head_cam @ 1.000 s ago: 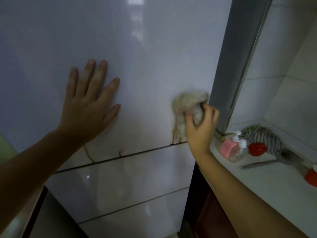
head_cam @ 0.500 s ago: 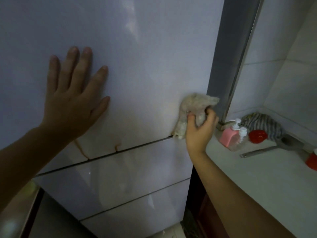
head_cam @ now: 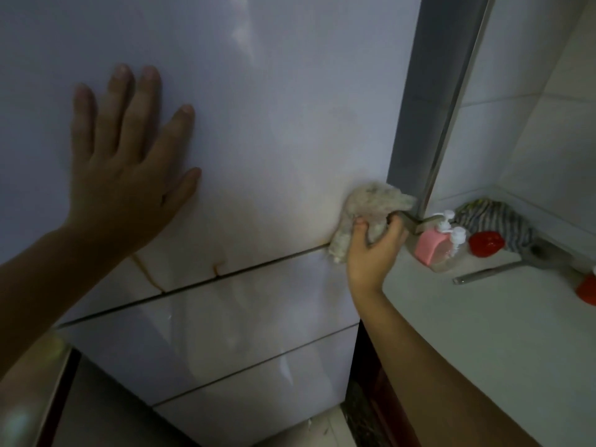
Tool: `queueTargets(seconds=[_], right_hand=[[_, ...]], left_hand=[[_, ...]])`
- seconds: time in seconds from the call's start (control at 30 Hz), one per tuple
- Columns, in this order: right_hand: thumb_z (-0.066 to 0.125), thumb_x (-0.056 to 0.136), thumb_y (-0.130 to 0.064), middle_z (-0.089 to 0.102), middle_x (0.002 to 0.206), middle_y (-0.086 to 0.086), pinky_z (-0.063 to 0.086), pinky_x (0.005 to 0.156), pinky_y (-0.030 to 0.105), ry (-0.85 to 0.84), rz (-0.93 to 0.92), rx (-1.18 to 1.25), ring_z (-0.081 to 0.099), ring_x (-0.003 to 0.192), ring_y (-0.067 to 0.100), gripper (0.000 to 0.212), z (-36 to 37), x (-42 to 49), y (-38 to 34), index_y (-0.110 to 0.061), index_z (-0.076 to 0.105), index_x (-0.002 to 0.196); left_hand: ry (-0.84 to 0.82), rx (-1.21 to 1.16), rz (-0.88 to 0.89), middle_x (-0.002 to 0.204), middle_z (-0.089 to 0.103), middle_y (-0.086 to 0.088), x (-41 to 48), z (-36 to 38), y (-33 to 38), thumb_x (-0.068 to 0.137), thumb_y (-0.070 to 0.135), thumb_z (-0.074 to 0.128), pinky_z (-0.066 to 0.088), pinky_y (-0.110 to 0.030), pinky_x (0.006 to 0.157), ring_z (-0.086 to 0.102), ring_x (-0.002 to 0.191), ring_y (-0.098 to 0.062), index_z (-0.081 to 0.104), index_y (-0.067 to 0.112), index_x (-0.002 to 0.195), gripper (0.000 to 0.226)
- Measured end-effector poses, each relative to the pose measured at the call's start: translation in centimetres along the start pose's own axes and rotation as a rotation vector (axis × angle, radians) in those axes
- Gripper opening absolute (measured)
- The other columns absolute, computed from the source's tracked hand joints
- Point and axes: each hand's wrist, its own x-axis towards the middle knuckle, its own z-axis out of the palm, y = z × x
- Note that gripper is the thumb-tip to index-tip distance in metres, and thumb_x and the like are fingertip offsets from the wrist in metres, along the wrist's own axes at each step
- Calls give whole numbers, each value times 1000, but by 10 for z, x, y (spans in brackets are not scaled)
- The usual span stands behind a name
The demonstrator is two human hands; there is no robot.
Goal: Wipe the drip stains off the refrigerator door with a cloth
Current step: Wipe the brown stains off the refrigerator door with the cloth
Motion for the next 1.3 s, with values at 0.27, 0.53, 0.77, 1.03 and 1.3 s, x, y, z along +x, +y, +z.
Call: queueTargets(seconds=[0.27,0.53,0.77,1.03,1.3], right_hand=[[70,88,-34,56,118,7,52,98,37,-189,-66,62,60,111,27,41,7,-37,-8,-10,56,118],[73,94,-21,58,126,13,34,87,-4,-26,136,90,57,116,17,48,6,-22,-6,-2,55,133],[66,82,-52,61,123,11,52,102,37,6,165,163,61,117,23,55,6,6,-15,-15,57,122],[74,93,-19,56,123,5,36,90,-2,-39,115,153,57,114,13,47,8,-15,-2,-5,55,134],[64,99,-20,61,124,1,39,96,22,89,280,118,59,124,26,30,-1,21,17,-18,56,128]], left_hand=[[-51,-40,-51,166,19,-26,-1,-1,4,104,46,46,20,-71,119,17,153,-49,36,9,155,64],[-12,-8,-28,165,22,-26,-1,0,4,103,44,50,11,-63,123,20,153,-48,39,9,153,63],[-18,-30,-46,165,23,-25,0,-3,6,103,45,49,10,-63,123,19,154,-46,39,9,153,63],[-33,-51,-60,166,20,-25,-1,-3,7,103,46,47,13,-66,123,17,154,-46,38,9,154,63],[-20,-14,-22,166,22,-25,-1,-3,2,103,45,49,6,-60,125,18,154,-46,36,11,156,64]])
